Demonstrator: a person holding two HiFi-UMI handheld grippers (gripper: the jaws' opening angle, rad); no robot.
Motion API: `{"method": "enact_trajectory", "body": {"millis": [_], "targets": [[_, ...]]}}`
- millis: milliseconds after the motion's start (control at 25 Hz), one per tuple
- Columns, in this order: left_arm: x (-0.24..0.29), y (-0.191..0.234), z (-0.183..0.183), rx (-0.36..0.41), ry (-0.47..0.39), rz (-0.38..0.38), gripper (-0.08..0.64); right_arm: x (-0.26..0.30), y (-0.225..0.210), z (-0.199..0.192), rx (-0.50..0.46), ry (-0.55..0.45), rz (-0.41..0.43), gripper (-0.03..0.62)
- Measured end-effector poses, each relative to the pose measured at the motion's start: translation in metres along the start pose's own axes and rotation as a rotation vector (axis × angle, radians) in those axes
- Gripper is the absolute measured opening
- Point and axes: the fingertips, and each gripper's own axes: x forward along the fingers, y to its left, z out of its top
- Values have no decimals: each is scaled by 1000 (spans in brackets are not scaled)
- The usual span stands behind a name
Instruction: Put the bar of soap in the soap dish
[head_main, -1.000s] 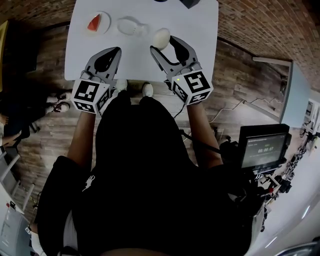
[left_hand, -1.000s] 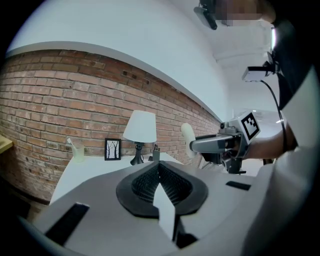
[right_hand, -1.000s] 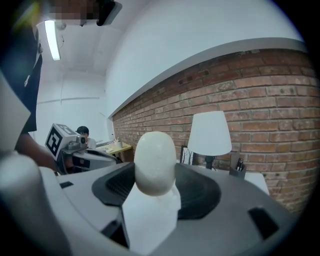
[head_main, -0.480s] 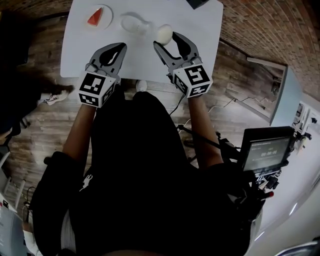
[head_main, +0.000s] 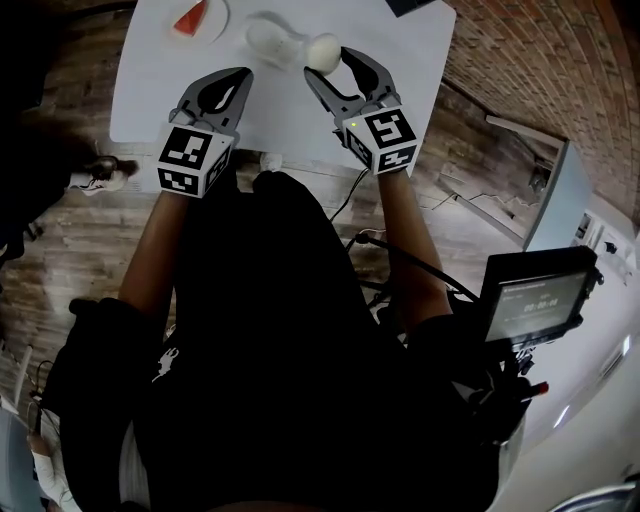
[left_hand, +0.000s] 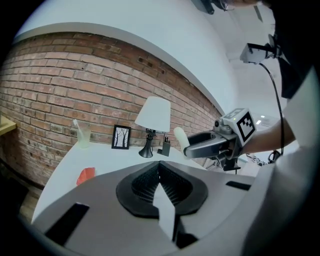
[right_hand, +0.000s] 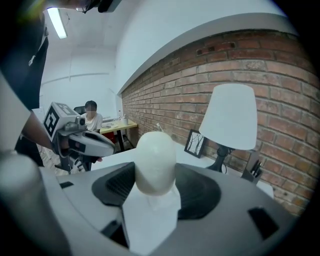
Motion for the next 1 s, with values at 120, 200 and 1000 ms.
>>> {"method": "enact_trajectory", "body": {"millis": [120, 200, 1000], "targets": [[-6, 0, 0, -9, -5, 1, 6, 5, 5, 4, -18, 18, 16, 253], [-5, 3, -6, -14, 4, 8, 6, 14, 4, 0, -26, 31, 26, 253], [4, 42, -33, -106, -6, 89, 6, 80, 6, -39, -122, 154, 147, 253]]}}
